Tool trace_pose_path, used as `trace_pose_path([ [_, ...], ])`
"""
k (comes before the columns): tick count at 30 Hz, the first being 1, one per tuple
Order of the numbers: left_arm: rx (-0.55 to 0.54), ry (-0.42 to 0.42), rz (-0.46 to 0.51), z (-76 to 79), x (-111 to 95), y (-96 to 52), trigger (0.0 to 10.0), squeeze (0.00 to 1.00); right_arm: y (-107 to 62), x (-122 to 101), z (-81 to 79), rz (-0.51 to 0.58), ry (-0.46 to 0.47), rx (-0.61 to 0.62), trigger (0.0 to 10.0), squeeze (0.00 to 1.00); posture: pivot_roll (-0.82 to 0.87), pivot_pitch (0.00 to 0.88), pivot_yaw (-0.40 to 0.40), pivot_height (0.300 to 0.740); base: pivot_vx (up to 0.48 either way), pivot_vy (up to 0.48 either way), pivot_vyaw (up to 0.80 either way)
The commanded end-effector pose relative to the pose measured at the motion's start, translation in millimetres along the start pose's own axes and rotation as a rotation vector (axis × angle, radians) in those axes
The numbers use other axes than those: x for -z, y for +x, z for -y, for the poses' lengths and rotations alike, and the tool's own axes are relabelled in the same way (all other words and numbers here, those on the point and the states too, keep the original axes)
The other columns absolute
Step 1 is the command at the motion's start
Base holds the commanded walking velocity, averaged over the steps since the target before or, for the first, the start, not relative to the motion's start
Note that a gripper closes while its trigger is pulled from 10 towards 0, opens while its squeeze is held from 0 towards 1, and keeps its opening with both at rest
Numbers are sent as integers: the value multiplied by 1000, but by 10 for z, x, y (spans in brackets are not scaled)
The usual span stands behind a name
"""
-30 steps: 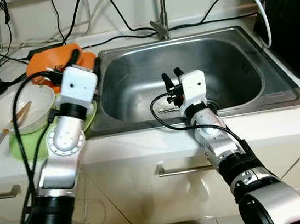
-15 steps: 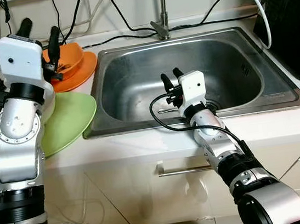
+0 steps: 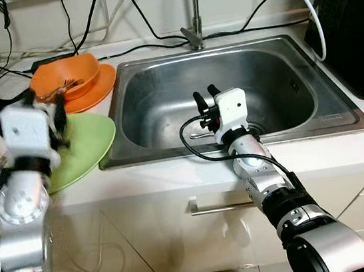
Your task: Kitchen organization
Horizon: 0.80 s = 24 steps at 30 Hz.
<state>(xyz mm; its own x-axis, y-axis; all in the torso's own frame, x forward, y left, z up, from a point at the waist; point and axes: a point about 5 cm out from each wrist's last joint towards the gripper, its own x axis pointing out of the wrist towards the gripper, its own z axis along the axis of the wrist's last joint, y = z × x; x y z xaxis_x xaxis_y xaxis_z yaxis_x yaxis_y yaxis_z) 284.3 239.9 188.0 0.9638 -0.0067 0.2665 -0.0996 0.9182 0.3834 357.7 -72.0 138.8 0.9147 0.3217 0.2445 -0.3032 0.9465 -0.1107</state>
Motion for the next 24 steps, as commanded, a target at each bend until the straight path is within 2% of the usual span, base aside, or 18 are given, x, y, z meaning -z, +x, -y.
trace_pose_path([
  [1, -40, 26, 33, -60, -60, -15, 10000, 0, -129, 208, -81, -87, 29, -5, 10000, 0, 270, 28, 96, 740, 0, 0, 0],
  [2, -40, 26, 33, -60, -60, -15, 10000, 0, -129, 208, -81, -87, 29, -5, 10000, 0, 270, 28, 96, 740, 0, 0, 0],
  [5, -76, 151, 69, -109, -108, -77, 10000, 0, -132, 210, -77, -85, 33, -2, 10000, 0, 272, 24, 95, 740, 0, 0, 0],
  [8, -150, 207, 151, -243, -308, -60, 10000, 0, -127, 214, -122, -90, 29, -17, 10000, 0, 290, 21, 87, 740, 0, 0, 0],
  [11, -195, 258, 180, -361, -412, -62, 10000, 0, -119, 211, -158, -90, 36, -25, 10000, 0, 303, 20, 85, 740, 0, 0, 0],
  [15, -246, 364, 155, -511, -422, -142, 10000, 0, -115, 211, -193, -90, 45, -30, 10000, 0, 310, 25, 87, 740, 0, 0, 0],
  [18, -292, 388, 135, -590, -405, -190, 10000, 0, -117, 212, -202, -89, 49, -33, 10000, 0, 315, 30, 86, 740, 0, 0, 0],
  [24, -519, 497, 12, -910, -322, -357, 10000, 0, -128, 226, -217, -93, 53, -38, 10000, 0, 326, 40, 81, 740, 0, 0, 0],
])
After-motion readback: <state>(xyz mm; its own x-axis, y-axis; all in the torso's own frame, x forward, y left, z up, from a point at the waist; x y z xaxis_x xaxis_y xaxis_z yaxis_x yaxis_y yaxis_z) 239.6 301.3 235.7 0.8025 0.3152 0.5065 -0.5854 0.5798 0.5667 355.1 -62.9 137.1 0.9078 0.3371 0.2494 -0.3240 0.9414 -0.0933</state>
